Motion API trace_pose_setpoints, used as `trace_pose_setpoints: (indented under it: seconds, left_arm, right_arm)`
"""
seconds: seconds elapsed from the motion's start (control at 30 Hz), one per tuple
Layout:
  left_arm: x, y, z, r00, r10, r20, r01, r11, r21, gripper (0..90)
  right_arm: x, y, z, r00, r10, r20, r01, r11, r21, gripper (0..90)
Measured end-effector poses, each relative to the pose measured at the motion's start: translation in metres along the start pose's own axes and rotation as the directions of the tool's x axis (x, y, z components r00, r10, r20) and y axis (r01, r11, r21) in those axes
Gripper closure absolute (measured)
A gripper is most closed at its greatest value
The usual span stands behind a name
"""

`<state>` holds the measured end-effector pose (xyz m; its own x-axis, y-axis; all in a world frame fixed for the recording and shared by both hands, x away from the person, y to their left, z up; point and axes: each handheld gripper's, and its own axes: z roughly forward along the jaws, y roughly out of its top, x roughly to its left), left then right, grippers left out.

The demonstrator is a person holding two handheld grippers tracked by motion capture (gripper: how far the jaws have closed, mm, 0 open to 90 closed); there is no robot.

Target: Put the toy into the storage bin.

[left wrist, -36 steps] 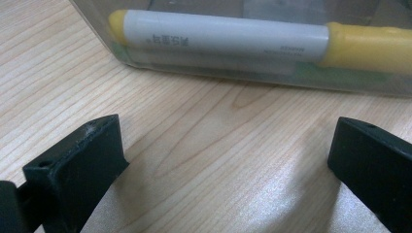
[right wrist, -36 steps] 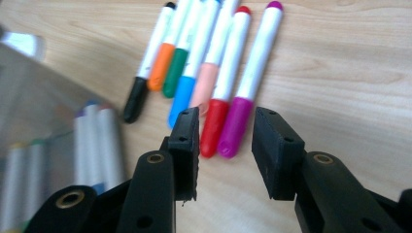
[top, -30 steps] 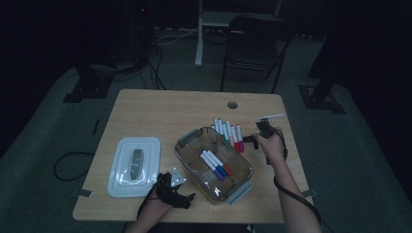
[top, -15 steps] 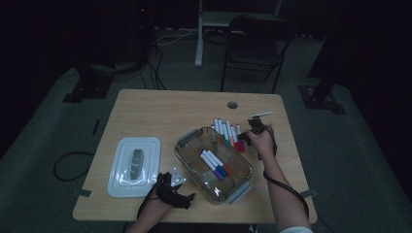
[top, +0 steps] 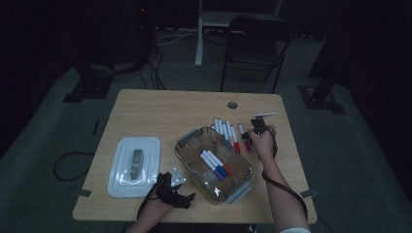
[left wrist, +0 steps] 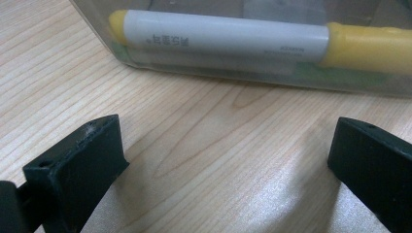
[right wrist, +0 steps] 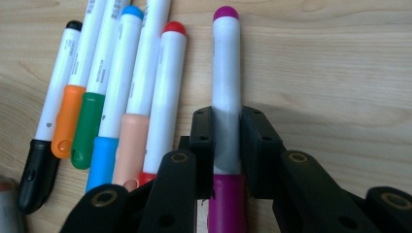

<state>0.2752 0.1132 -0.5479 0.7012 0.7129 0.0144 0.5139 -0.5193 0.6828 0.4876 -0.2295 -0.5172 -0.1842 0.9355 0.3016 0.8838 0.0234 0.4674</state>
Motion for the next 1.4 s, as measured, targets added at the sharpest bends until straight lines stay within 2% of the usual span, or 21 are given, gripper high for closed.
trace_pose_setpoints:
  seconds: [0.1, 0.17, 0.3, 0.37, 0.43, 0.57, 0.7, 0.8, 0.87, 0.9, 0.93, 1.0, 1.03, 1.07, 1.1, 1.13, 1.17, 1.2, 1.33, 1.37, 1.4]
  left_arm:
    - [0.0, 0.0, 0.0, 1.0, 0.0, 0.0, 0.0, 1.0, 0.0, 0.4]
    - [0.0, 0.0, 0.0, 1.0, 0.0, 0.0, 0.0, 1.0, 0.0, 0.4]
    - [0.0, 0.0, 0.0, 1.0, 0.0, 0.0, 0.0, 1.0, 0.0, 0.4]
    - [0.0, 0.0, 0.0, 1.0, 0.0, 0.0, 0.0, 1.0, 0.0, 0.4]
    - [0.0, 0.0, 0.0, 1.0, 0.0, 0.0, 0.0, 1.0, 0.0, 0.4]
    - [0.0, 0.0, 0.0, 1.0, 0.0, 0.0, 0.0, 1.0, 0.0, 0.4]
    - [0.0, 0.0, 0.0, 1.0, 0.0, 0.0, 0.0, 1.0, 0.0, 0.4]
    - [0.0, 0.0, 0.0, 1.0, 0.0, 0.0, 0.0, 1.0, 0.0, 0.4]
    - [0.0, 0.0, 0.0, 1.0, 0.001, 0.0, -0.001, 1.0, 0.001, 0.4]
    - [0.0, 0.0, 0.0, 1.0, 0.001, 0.0, -0.001, 1.0, 0.001, 0.4]
    - [0.0, 0.0, 0.0, 1.0, 0.001, 0.0, -0.001, 1.0, 0.001, 0.4]
    - [0.0, 0.0, 0.0, 1.0, 0.001, 0.0, -0.001, 1.0, 0.001, 0.4]
    - [0.0, 0.0, 0.0, 1.0, 0.001, 0.0, -0.001, 1.0, 0.001, 0.4]
    - [0.0, 0.0, 0.0, 1.0, 0.001, 0.0, -0.001, 1.0, 0.001, 0.4]
    - [0.0, 0.0, 0.0, 1.0, 0.001, 0.0, -0.001, 1.0, 0.001, 0.4]
    - [0.0, 0.0, 0.0, 1.0, 0.002, -0.001, -0.002, 1.0, 0.001, 0.4]
    - [0.0, 0.0, 0.0, 1.0, 0.002, -0.001, -0.002, 1.0, 0.001, 0.4]
    - [0.0, 0.0, 0.0, 1.0, 0.002, -0.001, -0.002, 1.0, 0.002, 0.4]
    - [0.0, 0.0, 0.0, 1.0, 0.001, 0.001, -0.001, 1.0, 0.002, 0.5]
    - [0.0, 0.0, 0.0, 1.0, 0.001, 0.001, -0.001, 1.0, 0.002, 0.4]
    - [0.0, 0.0, 0.0, 1.0, 0.001, 0.001, -0.001, 1.0, 0.002, 0.4]
  right_arm:
    - [-0.004, -0.001, -0.011, 0.9991, 0.03, -0.031, -0.03, 0.999, -0.019, 76.7]
    - [-0.004, -0.002, -0.02, 0.9989, 0.024, -0.039, -0.025, 1.0, -0.018, 76.7]
    - [-0.003, -0.005, -0.038, 0.9955, 0.019, -0.093, -0.021, 1.0, -0.021, 76.7]
    - [-0.002, -0.008, -0.051, 0.9883, 0.021, -0.151, -0.025, 0.999, -0.023, 76.7]
    - [-0.002, -0.01, -0.055, 0.986, 0.02, -0.166, -0.024, 0.999, -0.022, 76.7]
    - [0.002, -0.014, -0.077, 0.9763, -0.012, -0.216, 0.0, 0.998, -0.057, 76.7]
    - [0.007, -0.015, -0.091, 0.9732, -0.041, -0.226, 0.024, 0.996, -0.08, 76.7]
    - [0.013, -0.017, -0.106, 0.9664, -0.066, -0.249, 0.042, 0.994, -0.1, 76.7]
    - [0.018, -0.018, -0.115, 0.9587, -0.08, -0.273, 0.051, 0.992, -0.113, 76.7]
    - [0.025, -0.02, -0.124, 0.9506, -0.099, -0.294, 0.066, 0.99, -0.121, 76.7]
    - [0.025, -0.02, -0.124, 0.9506, -0.099, -0.294, 0.066, 0.99, -0.121, 76.7]
    - [0.033, -0.021, -0.132, 0.9423, -0.124, -0.311, 0.088, 0.988, -0.127, 76.7]
    - [0.042, -0.023, -0.139, 0.9336, -0.145, -0.328, 0.104, 0.985, -0.139, 76.7]
    - [0.042, -0.023, -0.139, 0.9336, -0.145, -0.328, 0.104, 0.985, -0.139, 76.7]
    - [0.051, -0.024, -0.145, 0.9241, -0.17, -0.342, 0.126, 0.981, -0.149, 76.7]
    - [0.051, -0.024, -0.145, 0.9241, -0.17, -0.342, 0.126, 0.981, -0.149, 76.7]
    - [0.061, -0.026, -0.149, 0.9134, -0.196, -0.357, 0.149, 0.976, -0.156, 76.7]
    - [0.061, -0.026, -0.149, 0.9134, -0.196, -0.357, 0.149, 0.976, -0.156, 76.7]
    - [0.081, -0.031, -0.154, 0.8928, -0.245, -0.378, 0.193, 0.966, -0.17, 76.7]
    - [0.091, -0.034, -0.154, 0.8787, -0.26, -0.4, 0.21, 0.964, -0.166, 76.7]
    - [0.091, -0.034, -0.154, 0.8787, -0.26, -0.4, 0.21, 0.964, -0.166, 76.7]
